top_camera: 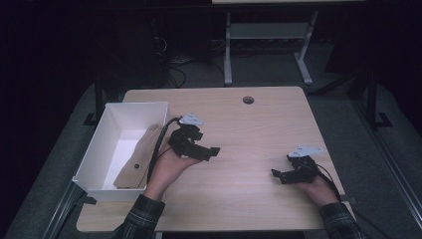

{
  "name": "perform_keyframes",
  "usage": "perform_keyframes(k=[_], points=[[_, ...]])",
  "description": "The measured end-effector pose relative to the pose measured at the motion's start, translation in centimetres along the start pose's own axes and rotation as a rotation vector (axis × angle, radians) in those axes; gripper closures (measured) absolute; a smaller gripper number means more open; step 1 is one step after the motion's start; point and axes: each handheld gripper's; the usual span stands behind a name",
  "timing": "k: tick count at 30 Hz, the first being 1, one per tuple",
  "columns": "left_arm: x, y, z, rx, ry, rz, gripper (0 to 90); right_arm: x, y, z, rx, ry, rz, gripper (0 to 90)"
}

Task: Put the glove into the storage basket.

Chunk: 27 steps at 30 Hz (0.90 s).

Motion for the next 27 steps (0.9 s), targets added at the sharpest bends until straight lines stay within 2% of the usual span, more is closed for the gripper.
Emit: perform_keyframes(k=[6, 12, 14, 20, 21, 24, 27], points=[[1.8, 0.7, -2.9, 0.016, -0.024, -0.025, 16.9, 0.0, -0.1, 0.0, -0.001, 0.000, -0.005, 13.3], [3.6, 0.6, -5.2, 0.024, -0.064, -0.030, 16.9, 0.0, -0.1, 0.0, -0.001, -0.001, -0.004, 13.2], [4.6, 0.4, -6.3, 0.010, -0.075, -0.049, 16.9, 0.0, 0.0, 0.0, -0.001, -0.001, -0.004, 13.3], [6.1, -0.3, -7.9, -0.025, -0.088, -0.084, 16.9, 0.0, -0.1, 0.0, -0.001, -0.001, -0.004, 13.3], [6.3, -0.3, -8.0, -0.026, -0.082, -0.077, 16.9, 0.0, -0.1, 0.0, -0.001, 0.000, -0.004, 13.2], [6.7, -0.6, -8.4, -0.042, -0.074, -0.091, 16.9, 0.0, 0.0, 0.0, -0.002, -0.002, 0.002, 13.3], [7.2, -1.0, -8.8, -0.046, -0.070, -0.078, 16.9, 0.0, 0.0, 0.0, -0.002, 0.003, 0.008, 13.3]])
Point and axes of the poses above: each handheld gripper's, and its own axes: z roughly backward along the jaws, x roughly out of its underside, y roughly to its right, and after that the axes turned 10 degrees about x, right-handed
